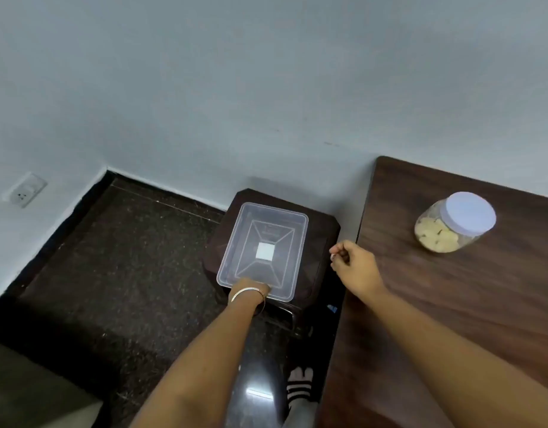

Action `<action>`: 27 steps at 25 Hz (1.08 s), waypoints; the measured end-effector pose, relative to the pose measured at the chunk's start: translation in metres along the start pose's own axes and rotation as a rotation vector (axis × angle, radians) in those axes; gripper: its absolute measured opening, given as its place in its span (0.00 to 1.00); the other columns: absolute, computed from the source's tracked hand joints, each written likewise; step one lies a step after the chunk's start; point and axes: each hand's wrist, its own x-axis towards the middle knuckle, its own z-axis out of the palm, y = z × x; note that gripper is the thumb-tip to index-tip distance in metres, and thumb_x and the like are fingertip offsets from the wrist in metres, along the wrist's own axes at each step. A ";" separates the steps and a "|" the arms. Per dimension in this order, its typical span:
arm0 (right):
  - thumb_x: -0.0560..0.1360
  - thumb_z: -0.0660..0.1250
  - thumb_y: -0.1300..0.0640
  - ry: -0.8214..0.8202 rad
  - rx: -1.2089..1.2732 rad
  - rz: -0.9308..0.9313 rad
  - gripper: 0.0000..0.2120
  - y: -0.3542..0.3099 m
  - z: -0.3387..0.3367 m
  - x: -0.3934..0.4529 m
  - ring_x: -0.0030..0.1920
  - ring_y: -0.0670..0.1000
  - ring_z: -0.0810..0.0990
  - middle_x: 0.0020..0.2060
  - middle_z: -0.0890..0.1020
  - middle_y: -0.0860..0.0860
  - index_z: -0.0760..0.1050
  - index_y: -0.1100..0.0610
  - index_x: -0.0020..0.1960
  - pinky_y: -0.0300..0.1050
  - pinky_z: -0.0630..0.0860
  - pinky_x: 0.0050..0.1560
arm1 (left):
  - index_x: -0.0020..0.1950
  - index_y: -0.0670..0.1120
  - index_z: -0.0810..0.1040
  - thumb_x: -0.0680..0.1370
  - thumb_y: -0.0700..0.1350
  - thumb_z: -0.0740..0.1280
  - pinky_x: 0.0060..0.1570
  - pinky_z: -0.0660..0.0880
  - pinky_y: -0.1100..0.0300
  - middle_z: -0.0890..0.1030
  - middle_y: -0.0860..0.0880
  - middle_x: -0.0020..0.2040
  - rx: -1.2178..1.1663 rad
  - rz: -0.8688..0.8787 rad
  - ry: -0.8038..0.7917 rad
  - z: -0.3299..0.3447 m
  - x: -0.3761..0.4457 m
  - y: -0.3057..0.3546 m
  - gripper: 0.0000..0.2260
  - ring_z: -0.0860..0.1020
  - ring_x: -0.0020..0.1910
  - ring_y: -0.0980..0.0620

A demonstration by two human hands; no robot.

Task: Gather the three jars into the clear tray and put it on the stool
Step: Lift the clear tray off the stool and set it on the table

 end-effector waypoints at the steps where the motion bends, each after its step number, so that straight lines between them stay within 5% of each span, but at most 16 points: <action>1: 0.73 0.61 0.68 0.009 0.037 0.018 0.09 0.002 0.000 0.003 0.39 0.54 0.81 0.37 0.80 0.52 0.75 0.55 0.42 0.41 0.76 0.41 | 0.60 0.40 0.74 0.71 0.52 0.69 0.46 0.75 0.51 0.79 0.38 0.56 -0.088 -0.091 -0.046 0.010 0.009 -0.002 0.22 0.78 0.53 0.39; 4: 0.73 0.62 0.67 -0.002 0.001 0.034 0.07 0.004 -0.001 0.006 0.41 0.55 0.82 0.37 0.80 0.51 0.76 0.57 0.44 0.45 0.78 0.45 | 0.63 0.40 0.69 0.73 0.51 0.69 0.45 0.74 0.42 0.75 0.37 0.55 -0.591 -0.331 -0.187 0.030 0.020 -0.008 0.24 0.76 0.54 0.37; 6: 0.73 0.63 0.66 -0.020 -0.001 0.020 0.06 0.007 -0.001 0.007 0.41 0.54 0.83 0.35 0.79 0.48 0.77 0.57 0.44 0.43 0.78 0.44 | 0.61 0.40 0.69 0.75 0.49 0.67 0.47 0.74 0.44 0.76 0.39 0.46 -0.797 -0.348 -0.199 0.041 0.031 -0.014 0.19 0.77 0.44 0.41; 10: 0.73 0.63 0.66 -0.001 0.011 0.013 0.06 0.003 -0.003 0.007 0.42 0.55 0.83 0.37 0.80 0.50 0.77 0.59 0.45 0.40 0.77 0.44 | 0.44 0.40 0.71 0.76 0.40 0.65 0.36 0.74 0.50 0.71 0.43 0.32 -0.998 -0.288 -0.066 0.041 0.039 -0.013 0.05 0.70 0.28 0.47; 13: 0.73 0.64 0.65 -0.022 0.008 0.068 0.05 -0.003 -0.003 0.007 0.42 0.53 0.80 0.40 0.80 0.54 0.77 0.61 0.49 0.40 0.75 0.45 | 0.38 0.39 0.71 0.74 0.35 0.65 0.36 0.77 0.50 0.75 0.42 0.36 -1.039 -0.124 0.067 0.021 0.029 -0.007 0.06 0.74 0.32 0.45; 16: 0.72 0.68 0.63 -0.027 0.152 0.133 0.16 -0.022 -0.013 0.003 0.41 0.50 0.76 0.46 0.77 0.55 0.72 0.63 0.59 0.39 0.73 0.45 | 0.37 0.41 0.71 0.72 0.37 0.67 0.34 0.80 0.53 0.77 0.41 0.38 -0.970 0.089 0.169 -0.008 0.005 -0.008 0.07 0.78 0.35 0.44; 18: 0.71 0.70 0.60 0.097 0.144 0.043 0.23 -0.037 -0.027 0.000 0.50 0.52 0.76 0.54 0.75 0.57 0.68 0.62 0.63 0.40 0.72 0.50 | 0.36 0.44 0.73 0.71 0.38 0.69 0.33 0.80 0.57 0.78 0.43 0.36 -0.945 0.253 0.203 -0.030 -0.018 -0.007 0.07 0.79 0.38 0.42; 22: 0.69 0.73 0.55 0.458 0.018 -0.222 0.33 -0.066 -0.076 -0.011 0.67 0.57 0.67 0.66 0.70 0.61 0.63 0.65 0.68 0.51 0.64 0.69 | 0.37 0.50 0.78 0.71 0.42 0.70 0.46 0.80 0.44 0.81 0.41 0.38 -0.898 0.538 0.244 -0.064 -0.075 0.018 0.04 0.80 0.40 0.40; 27: 0.73 0.68 0.54 0.693 0.170 -0.224 0.21 -0.050 -0.168 -0.051 0.56 0.46 0.73 0.56 0.75 0.48 0.69 0.59 0.63 0.35 0.69 0.55 | 0.41 0.50 0.79 0.69 0.41 0.69 0.42 0.80 0.47 0.82 0.45 0.39 -0.763 0.867 0.182 -0.044 -0.160 0.078 0.04 0.81 0.38 0.45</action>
